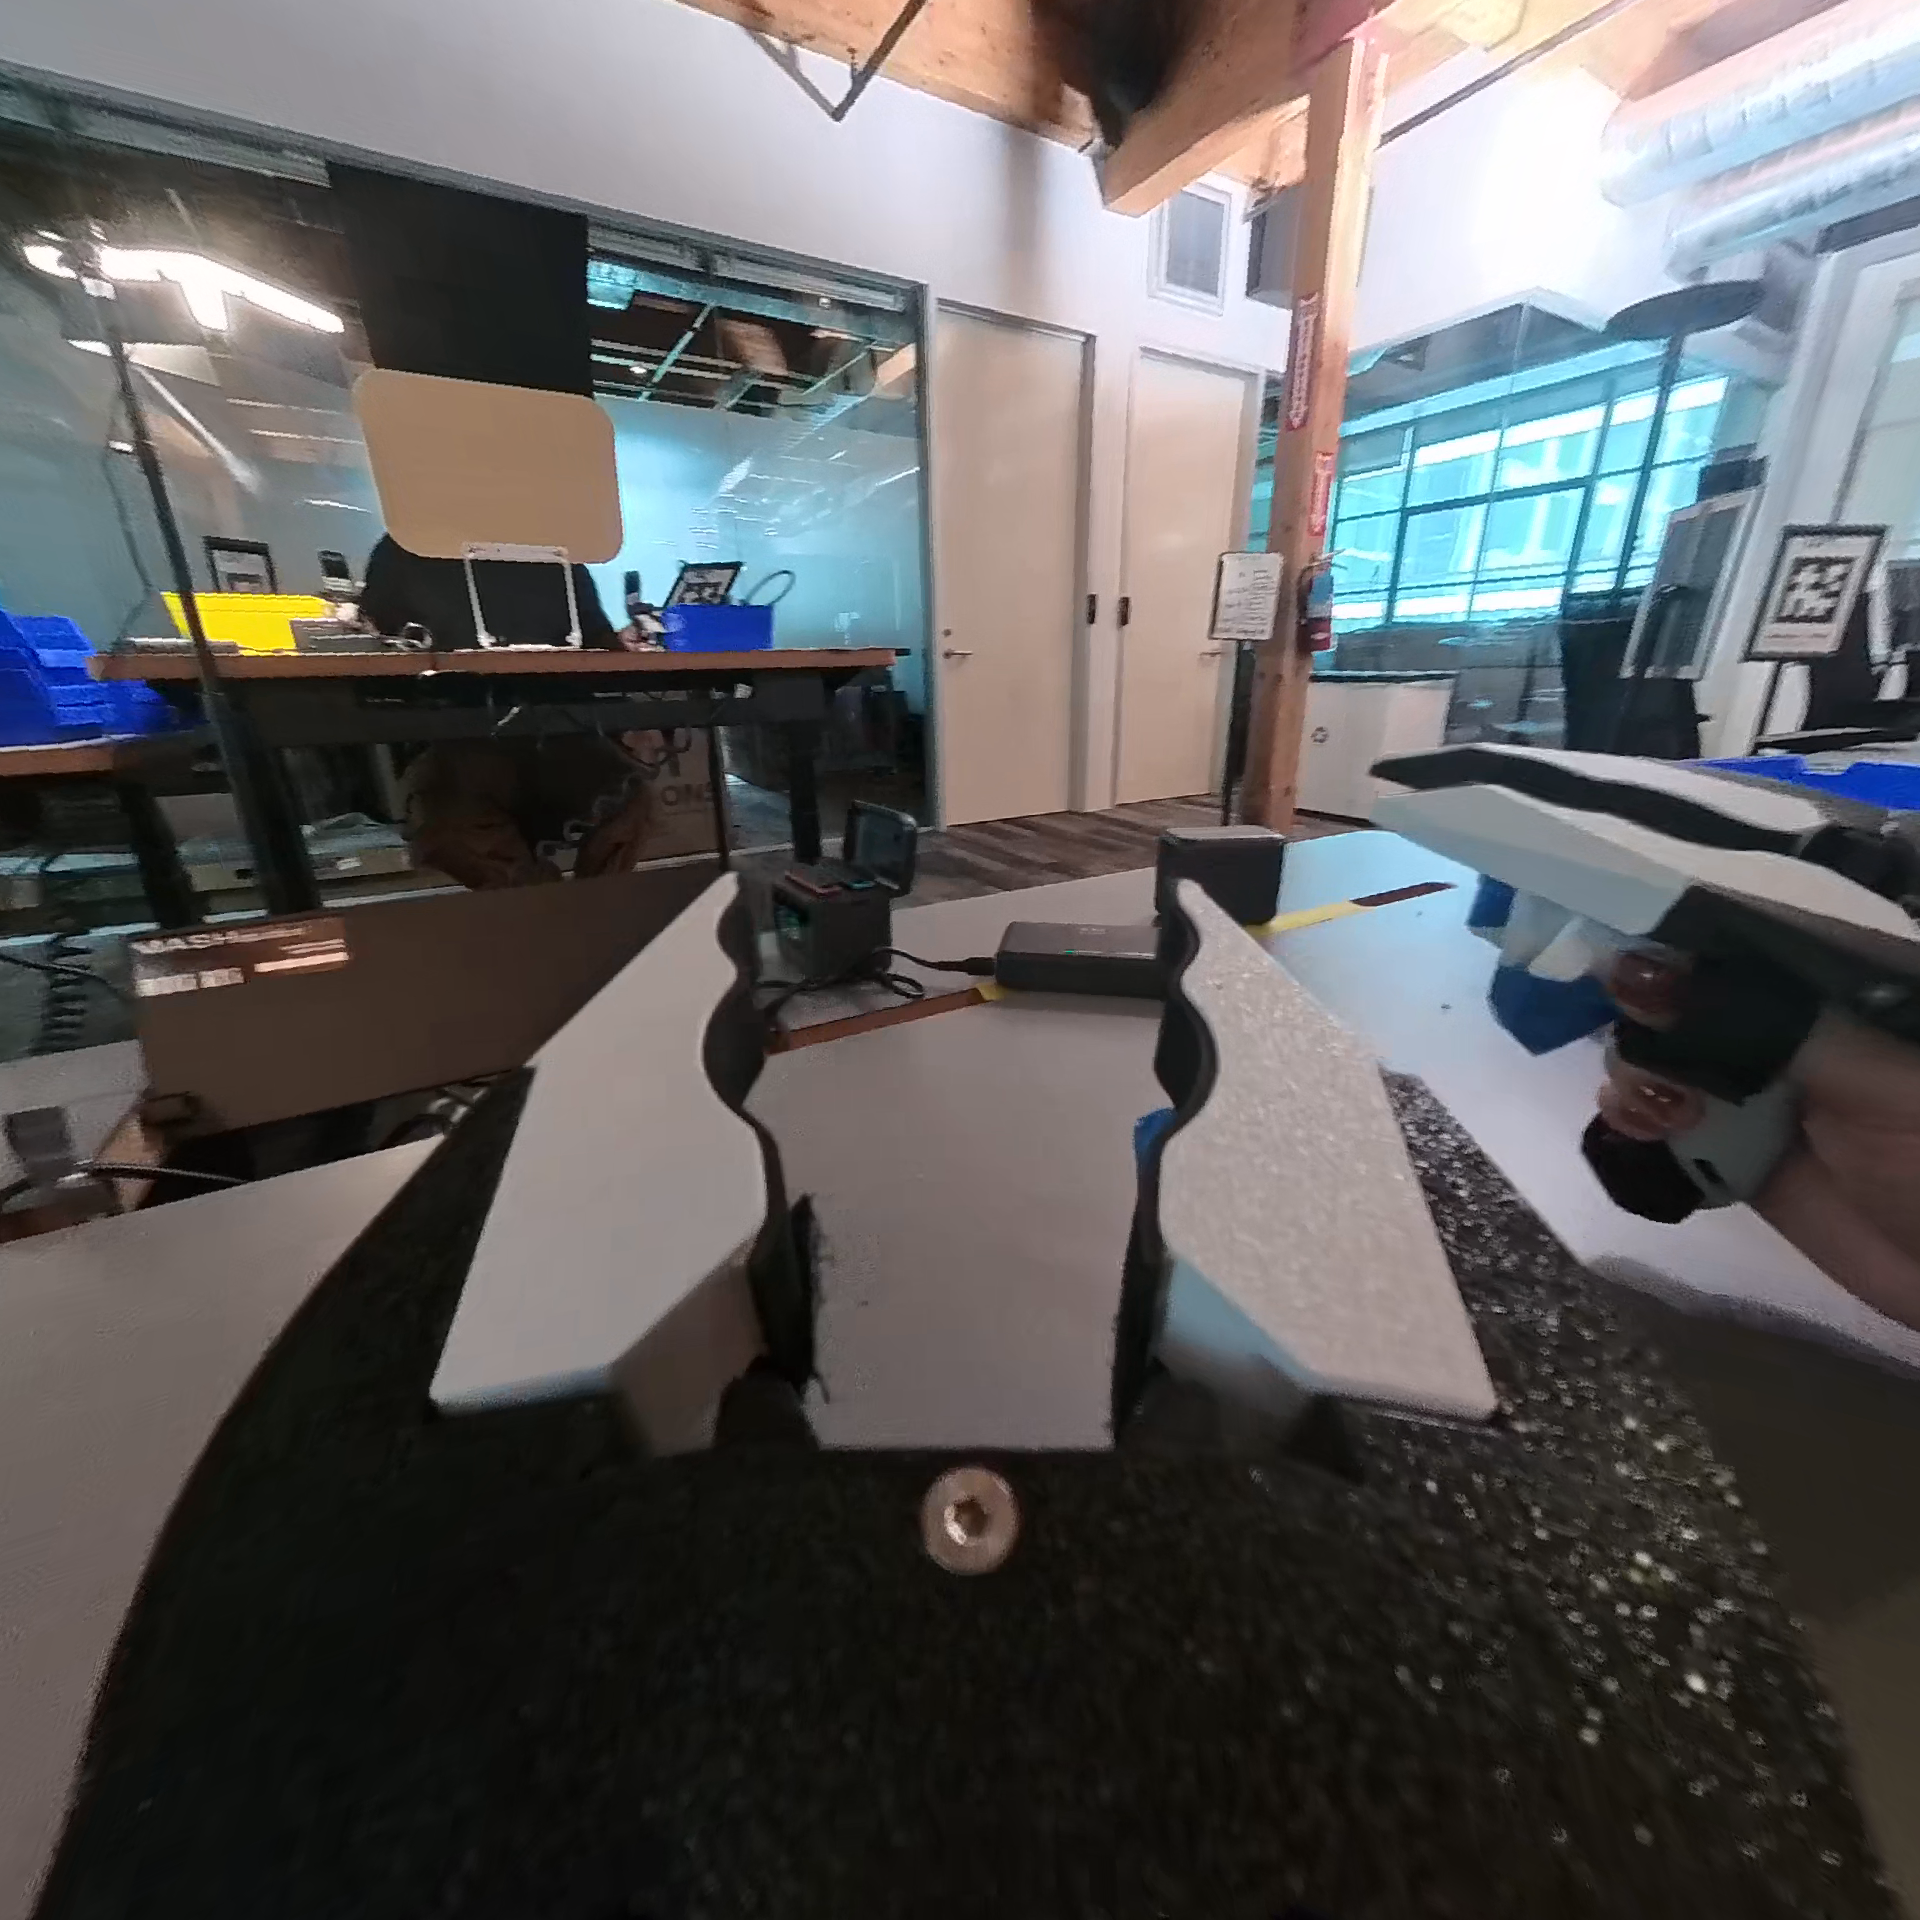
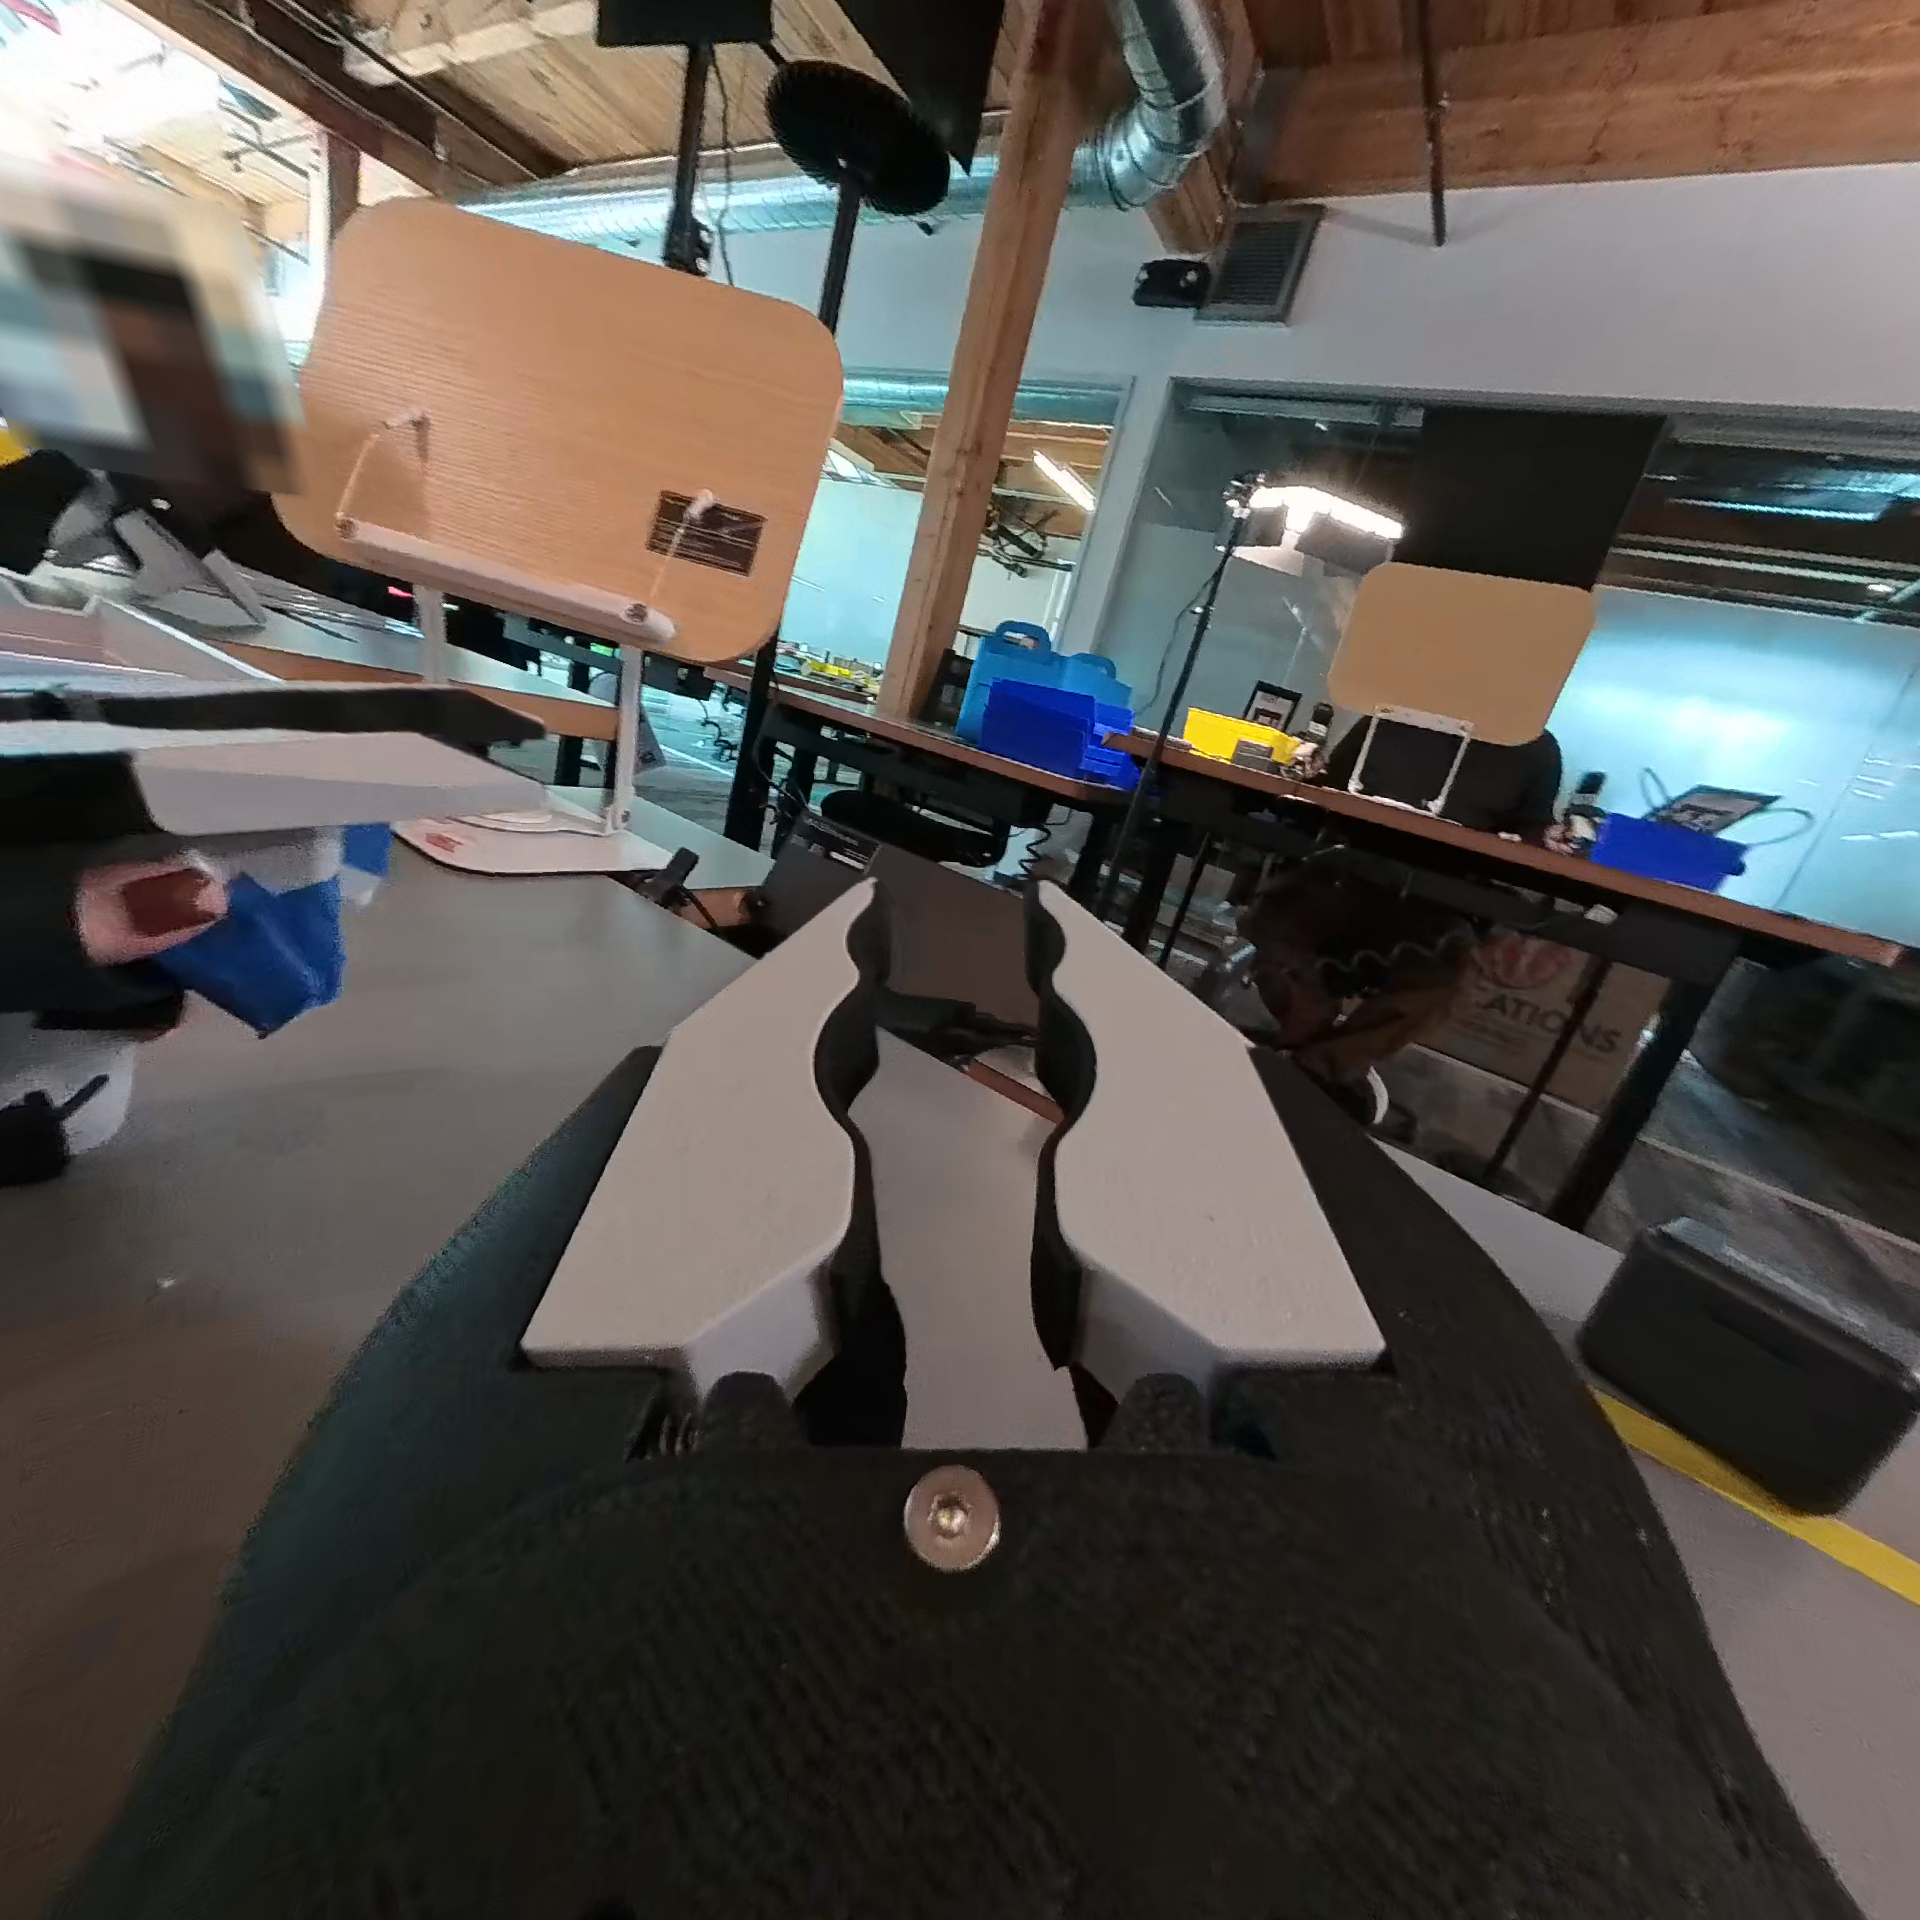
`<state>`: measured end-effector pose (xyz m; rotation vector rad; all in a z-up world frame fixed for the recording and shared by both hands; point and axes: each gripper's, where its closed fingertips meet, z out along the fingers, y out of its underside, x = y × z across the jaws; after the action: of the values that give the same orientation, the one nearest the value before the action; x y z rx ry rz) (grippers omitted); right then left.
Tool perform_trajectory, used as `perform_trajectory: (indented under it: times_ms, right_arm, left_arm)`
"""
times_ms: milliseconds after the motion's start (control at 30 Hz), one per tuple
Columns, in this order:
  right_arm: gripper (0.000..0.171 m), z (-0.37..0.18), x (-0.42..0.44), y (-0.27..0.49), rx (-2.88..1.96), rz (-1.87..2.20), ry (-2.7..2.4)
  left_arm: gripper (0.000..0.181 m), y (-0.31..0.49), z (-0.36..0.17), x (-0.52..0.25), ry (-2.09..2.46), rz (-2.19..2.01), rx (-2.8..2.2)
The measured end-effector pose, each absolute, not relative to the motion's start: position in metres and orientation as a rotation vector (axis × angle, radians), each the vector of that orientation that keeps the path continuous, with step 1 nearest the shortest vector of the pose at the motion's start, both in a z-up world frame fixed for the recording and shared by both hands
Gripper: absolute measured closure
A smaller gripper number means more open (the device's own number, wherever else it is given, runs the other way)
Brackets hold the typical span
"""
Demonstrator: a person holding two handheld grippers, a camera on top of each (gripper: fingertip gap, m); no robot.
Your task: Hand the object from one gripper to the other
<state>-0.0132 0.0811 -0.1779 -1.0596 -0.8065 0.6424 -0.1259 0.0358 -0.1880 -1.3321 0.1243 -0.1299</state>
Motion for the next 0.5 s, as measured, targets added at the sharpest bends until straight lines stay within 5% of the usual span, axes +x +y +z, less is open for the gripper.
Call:
perform_trajectory:
  times_ms: [367, 500]
  right_arm:
    - [0.139, -0.172, -0.015, 0.073, -1.044, 0.786, -0.794]
    - [0.144, -0.176, -0.02, 0.07, -1.058, 0.802, -0.824]
  left_arm:
    - [0.087, 0.03, -0.179, -0.124, 0.131, -0.098, -1.424]
    - [0.111, 0.001, -0.146, -0.133, 0.039, -0.138, -1.438]
